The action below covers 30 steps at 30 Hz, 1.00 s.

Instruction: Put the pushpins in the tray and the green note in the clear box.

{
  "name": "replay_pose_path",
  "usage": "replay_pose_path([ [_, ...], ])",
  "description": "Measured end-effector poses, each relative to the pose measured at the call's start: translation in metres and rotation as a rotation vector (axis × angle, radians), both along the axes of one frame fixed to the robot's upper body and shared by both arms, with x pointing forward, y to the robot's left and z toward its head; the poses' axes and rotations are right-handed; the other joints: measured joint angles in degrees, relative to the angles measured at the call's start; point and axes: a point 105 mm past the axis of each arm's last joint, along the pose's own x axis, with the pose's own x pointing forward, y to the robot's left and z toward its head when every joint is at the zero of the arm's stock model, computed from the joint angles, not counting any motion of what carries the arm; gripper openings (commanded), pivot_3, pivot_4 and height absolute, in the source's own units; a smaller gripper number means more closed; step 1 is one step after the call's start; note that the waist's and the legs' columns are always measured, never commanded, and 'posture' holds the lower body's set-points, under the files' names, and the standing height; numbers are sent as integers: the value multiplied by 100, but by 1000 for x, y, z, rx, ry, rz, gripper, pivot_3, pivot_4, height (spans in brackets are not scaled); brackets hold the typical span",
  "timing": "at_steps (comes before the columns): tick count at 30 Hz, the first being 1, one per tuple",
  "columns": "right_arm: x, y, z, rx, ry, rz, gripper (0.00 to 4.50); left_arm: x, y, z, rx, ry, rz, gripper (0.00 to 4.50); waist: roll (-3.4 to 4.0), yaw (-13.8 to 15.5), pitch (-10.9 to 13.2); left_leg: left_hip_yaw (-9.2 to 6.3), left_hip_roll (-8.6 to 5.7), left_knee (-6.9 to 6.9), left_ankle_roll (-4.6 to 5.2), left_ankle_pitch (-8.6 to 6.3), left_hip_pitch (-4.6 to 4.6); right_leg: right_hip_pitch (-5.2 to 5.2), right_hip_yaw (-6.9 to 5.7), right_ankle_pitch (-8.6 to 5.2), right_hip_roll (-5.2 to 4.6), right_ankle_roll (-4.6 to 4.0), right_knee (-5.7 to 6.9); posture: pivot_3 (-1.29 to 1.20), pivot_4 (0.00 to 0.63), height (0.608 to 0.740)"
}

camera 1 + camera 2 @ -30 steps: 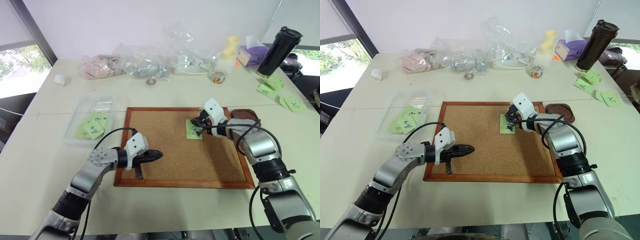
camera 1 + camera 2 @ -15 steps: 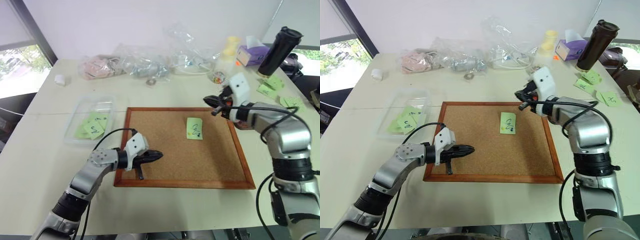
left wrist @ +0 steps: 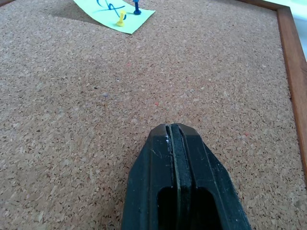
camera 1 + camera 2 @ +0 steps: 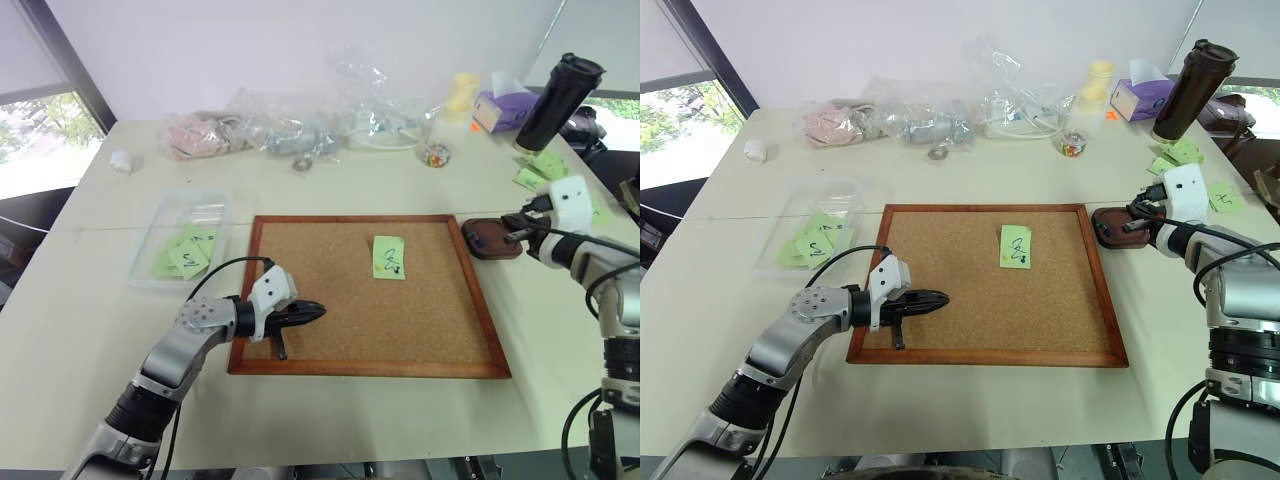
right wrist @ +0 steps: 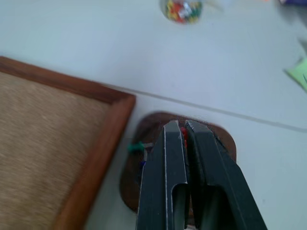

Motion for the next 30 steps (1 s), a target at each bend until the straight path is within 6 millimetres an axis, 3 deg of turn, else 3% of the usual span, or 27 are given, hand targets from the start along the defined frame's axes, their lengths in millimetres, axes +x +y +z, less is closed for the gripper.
replay_pose_path([
  [9,4,-12,-33,57,42,-32,62,-1,0,-1,0,0,1,0,4,-6,-2,0,0,0,0,0,1,1,0,0,0,0,0,0,150,740],
  [12,7,-10,-33,61,39,-18,997,-1,0,-1,0,-2,4,0,5,-7,-3,0,0,0,0,0,1,1,0,0,0,0,0,0,150,740],
  [18,9,-6,-34,64,40,-1,4112,-2,0,-1,1,-5,12,0,5,-7,-3,0,0,0,0,0,0,0,0,0,0,0,0,0,150,740],
  [19,9,-6,-34,65,41,-1,4435,-2,0,-1,0,-5,13,0,5,-8,-3,0,0,0,0,0,0,0,0,0,0,0,0,0,150,740],
  [22,9,-4,-33,80,46,5,4435,-2,0,-1,2,-5,16,0,5,-10,-3,0,1,-1,0,0,1,0,0,0,1,0,0,0,150,740],
  [26,8,7,-18,94,10,51,4435,-2,0,0,2,-5,17,0,7,-7,-3,0,1,-1,0,0,0,-1,1,0,0,0,0,0,150,740],
  [28,5,21,-3,107,-20,110,4435,-2,0,0,2,-5,17,0,9,-6,-3,0,1,-2,0,0,-1,-2,1,0,0,0,0,0,150,740],
  [30,-3,46,16,112,-54,233,4435,-2,0,0,3,-5,17,0,9,-1,-3,-2,3,-2,0,0,-1,-2,1,0,0,0,-1,0,150,740],
])
